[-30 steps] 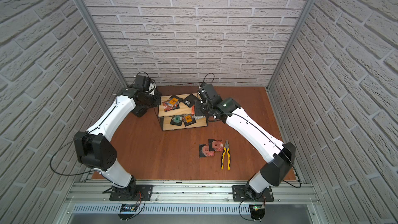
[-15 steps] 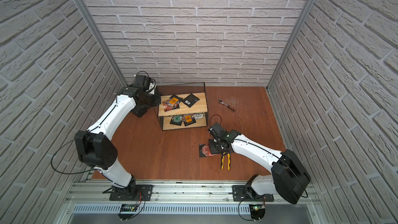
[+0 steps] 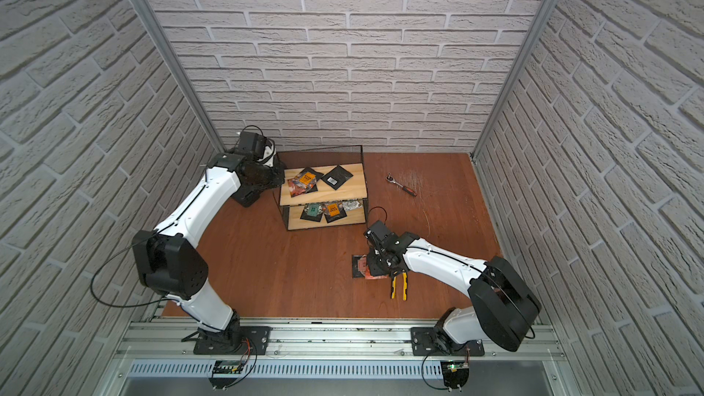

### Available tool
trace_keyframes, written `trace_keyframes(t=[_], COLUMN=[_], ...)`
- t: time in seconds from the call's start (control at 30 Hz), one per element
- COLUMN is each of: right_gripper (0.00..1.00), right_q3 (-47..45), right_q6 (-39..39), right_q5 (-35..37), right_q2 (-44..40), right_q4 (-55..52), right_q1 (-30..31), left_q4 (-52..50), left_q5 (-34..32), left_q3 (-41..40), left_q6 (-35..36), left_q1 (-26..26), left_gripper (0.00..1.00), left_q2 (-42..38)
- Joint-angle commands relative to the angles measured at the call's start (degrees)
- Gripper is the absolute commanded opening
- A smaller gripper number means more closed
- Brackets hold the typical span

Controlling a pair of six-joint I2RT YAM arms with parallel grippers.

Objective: Remove the tea bags from the shelf
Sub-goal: Place the tea bag at the center of the board, then pick up the tea bag from the shelf.

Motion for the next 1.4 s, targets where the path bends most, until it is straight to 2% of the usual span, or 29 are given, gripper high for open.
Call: trace_keyframes(t=[0.0,0.1,0.27,0.4,0.57,0.8,1.07,1.2,1.37], right_gripper=[0.27,0.36,0.41,0.51,0.64,0.79,0.83,0.83,0.84], right_q3=[-0.83,-0.33,2.92,9.78,23.37,48.09,77.03,85.55,93.60], right_q6=[0.69,1.13,1.82,0.86,-2.78,-5.85,-6.08,-7.01,-9.27], right_q5=[0.91,1.65,4.45,9.49,15.02,20.99,23.00,20.72,21.66], right_q2=[-0.69,-2.53,-6.99,-10.14,-8.01,6.53,28.52,36.96,44.60], right_q4=[0.68,-0.50,-4.61,-9.78,-14.65,-21.19,-29.25,-29.32,-31.24], right_q1=[0.51,0.52,0.76,1.96,3.92,4.32,2.71,0.79,-0.66], left_q4=[1.68,1.69,1.68,1.82,1.83,1.91,1.99,2.00,1.98], left_q5=[0.40,0.67,0.65,0.85,0.68,0.67,0.58,0.55,0.64], left_q3=[1.33,1.40,1.32,1.14,1.06,1.13,1.23,1.21,1.34], left_q6=[0.79,0.75,0.75,0.73,0.64,0.66,0.74,0.83,0.91], left_q1=[0.19,0.30,0.27,0.19,0.21,0.14,0.16,0.31,0.33], left_gripper=[0.09,0.09,0.09,0.09,0.09,0.09,0.09,0.09,0.09], left_q2=[0.98,1.03,0.99,0.89,0.81,0.96,1.16,1.31,1.48])
